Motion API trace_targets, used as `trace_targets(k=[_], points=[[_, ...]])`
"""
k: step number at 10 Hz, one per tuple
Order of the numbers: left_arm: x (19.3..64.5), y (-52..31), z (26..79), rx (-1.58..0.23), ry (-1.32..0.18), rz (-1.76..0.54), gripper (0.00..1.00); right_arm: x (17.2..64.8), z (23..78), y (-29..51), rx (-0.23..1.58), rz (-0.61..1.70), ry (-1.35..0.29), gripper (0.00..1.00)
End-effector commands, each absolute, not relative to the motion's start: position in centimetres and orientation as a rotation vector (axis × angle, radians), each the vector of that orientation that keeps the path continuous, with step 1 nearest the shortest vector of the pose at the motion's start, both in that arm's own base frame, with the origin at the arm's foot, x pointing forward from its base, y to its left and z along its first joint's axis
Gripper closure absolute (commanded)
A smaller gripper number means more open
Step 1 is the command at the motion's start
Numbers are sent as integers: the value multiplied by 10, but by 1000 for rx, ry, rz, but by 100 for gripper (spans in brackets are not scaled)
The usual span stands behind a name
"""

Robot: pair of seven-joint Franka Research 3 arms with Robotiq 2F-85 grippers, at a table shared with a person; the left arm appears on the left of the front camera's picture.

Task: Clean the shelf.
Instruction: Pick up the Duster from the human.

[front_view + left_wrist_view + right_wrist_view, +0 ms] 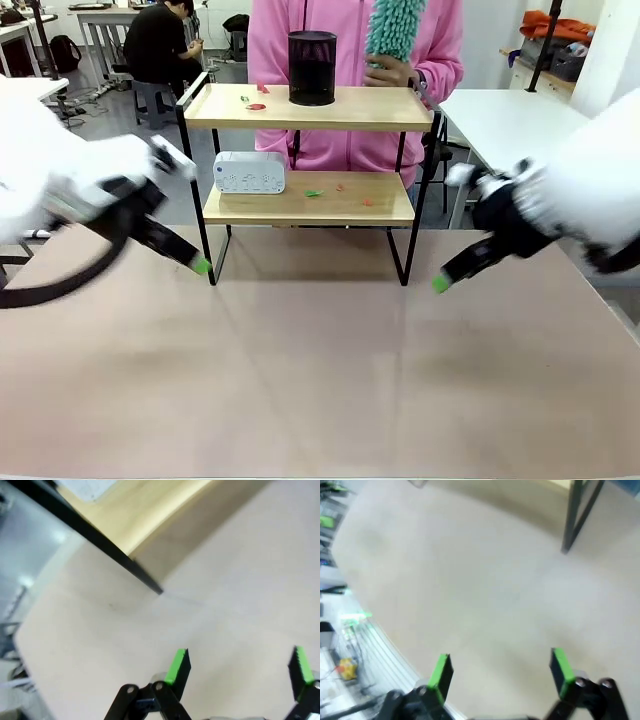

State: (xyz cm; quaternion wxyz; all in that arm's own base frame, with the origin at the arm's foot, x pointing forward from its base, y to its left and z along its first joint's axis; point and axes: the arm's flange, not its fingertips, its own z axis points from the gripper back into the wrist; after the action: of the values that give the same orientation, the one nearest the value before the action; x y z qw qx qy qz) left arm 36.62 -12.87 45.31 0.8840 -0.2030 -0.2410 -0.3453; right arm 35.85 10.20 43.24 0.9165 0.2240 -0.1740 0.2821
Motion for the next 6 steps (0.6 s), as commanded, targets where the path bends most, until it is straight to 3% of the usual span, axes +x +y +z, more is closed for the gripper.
trace_targets(k=[1,3,4,6], points=[[327,-9,485,-626,-531,-583,0,335,492,-16,824,210,-370,0],[310,108,500,-1001,-735,-304,0,282,508,-139,1216,-134,-633,0],[303,160,489,-1092,-799,-151,0,258,498,-190,1363,-269,-755,0],[305,225,446,-1321,-866,78,0,227,455,-242,1501,-534,-940,0]])
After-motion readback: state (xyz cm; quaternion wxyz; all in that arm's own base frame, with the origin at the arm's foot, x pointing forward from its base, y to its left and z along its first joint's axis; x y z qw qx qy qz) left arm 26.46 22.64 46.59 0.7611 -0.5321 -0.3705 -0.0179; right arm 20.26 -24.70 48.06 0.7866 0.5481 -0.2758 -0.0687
